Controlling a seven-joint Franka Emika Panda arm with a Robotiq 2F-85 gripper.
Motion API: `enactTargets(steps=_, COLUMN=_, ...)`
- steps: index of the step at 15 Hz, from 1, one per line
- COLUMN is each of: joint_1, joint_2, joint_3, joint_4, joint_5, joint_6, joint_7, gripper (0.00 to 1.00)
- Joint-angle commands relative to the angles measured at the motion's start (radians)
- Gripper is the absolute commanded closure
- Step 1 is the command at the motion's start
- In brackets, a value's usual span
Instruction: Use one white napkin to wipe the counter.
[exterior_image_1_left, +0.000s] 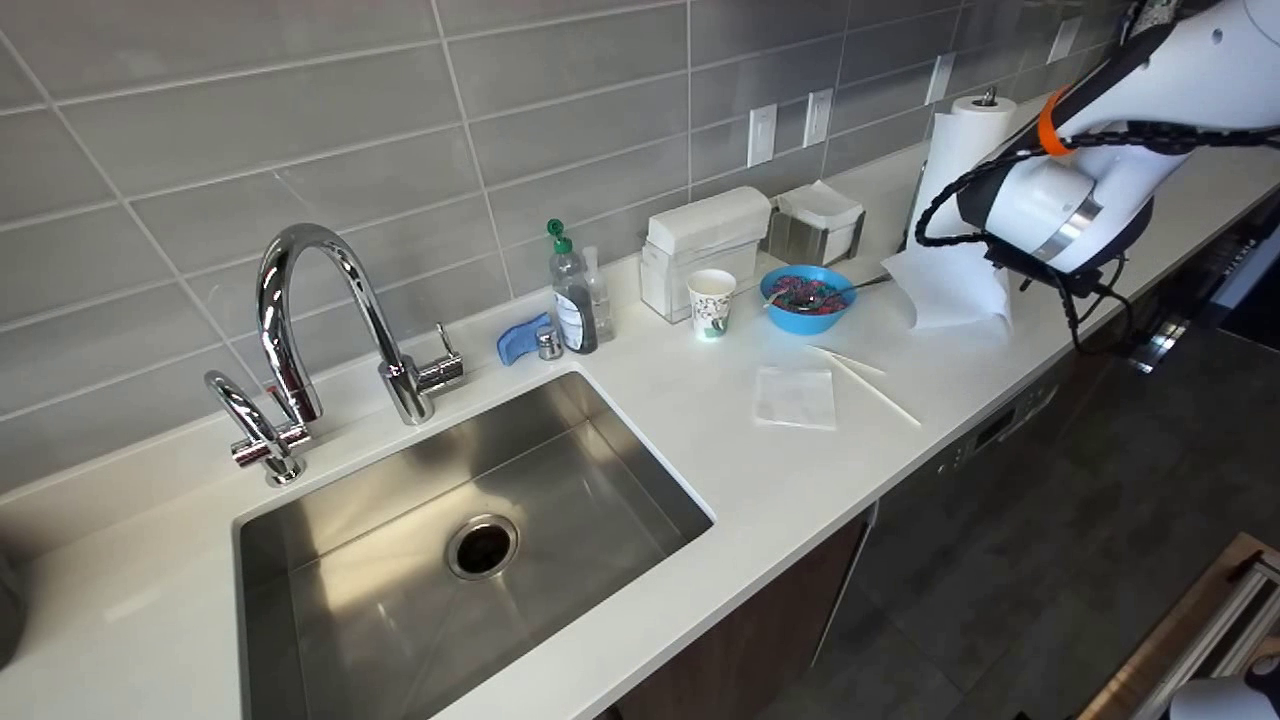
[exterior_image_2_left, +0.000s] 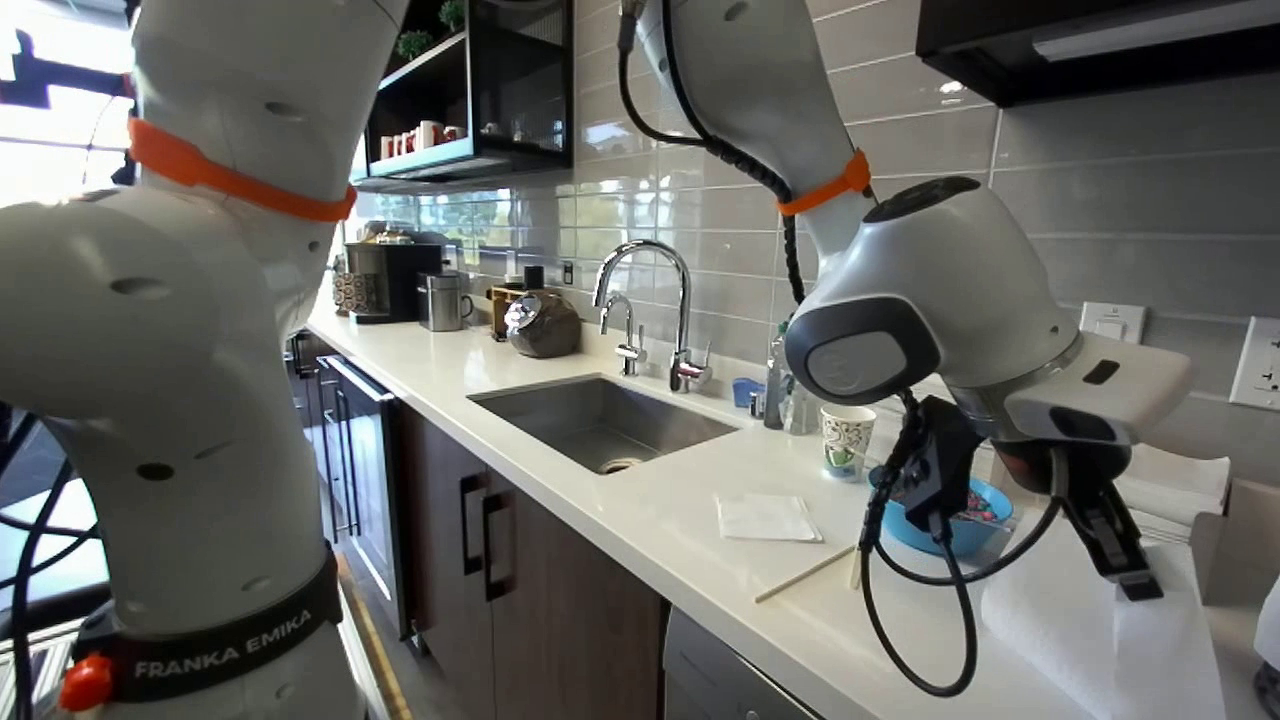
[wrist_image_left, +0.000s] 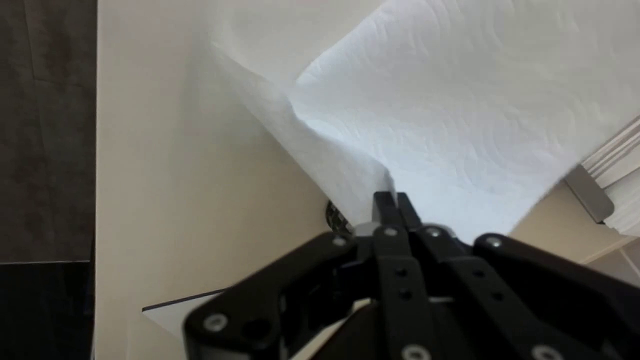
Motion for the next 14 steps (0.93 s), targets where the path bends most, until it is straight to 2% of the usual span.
enactTargets(steps=1, joint_1=0.019, joint_2=0.127, joint_3=-0.006, joint_4=0.081, joint_5=0.021, joint_6=0.072, joint_7=0.049, gripper=0.73)
enactTargets(steps=3, joint_1=0.026, joint_2=0.153, joint_3=-0.018, joint_4=0.103, joint_5=0.02, joint_6=0.081, joint_7=0.061, gripper=0.6)
enactTargets(steps=4, joint_1=0.049, joint_2=0.139, joint_3=-0.059, joint_4=0.083, joint_5=-0.08, joint_6=0.059, joint_7=0.155, gripper=0.53)
enactTargets(steps=8, joint_1=0.057, joint_2=0.067, joint_3=-0.103, joint_4=0.043, joint_5=-0.199, joint_6=0.038, joint_7=0.2, gripper=0.22)
enactTargets(steps=11, joint_1=0.059, joint_2=0.054, joint_3=-0.127, joint_4=0.052, joint_5=-0.346, joint_6=0.041, joint_7=0.176, gripper=0.01)
enactTargets(steps=12, joint_1=0.059, joint_2=0.055, joint_3=-0.133, joint_4=0.06, joint_5=-0.408, joint_6=0.039, joint_7=0.165, gripper=0.0)
enactTargets(steps=13, joint_1=0.09, joint_2=0.086, joint_3=-0.164, joint_4=0.088, joint_5=-0.378, joint_6=0.057, joint_7=0.086, gripper=0.0)
enactTargets(steps=14, joint_1=0.066, joint_2=0.068, joint_3=-0.148, joint_4=0.085, joint_5=-0.491, joint_6=0.016, joint_7=0.131, gripper=0.0)
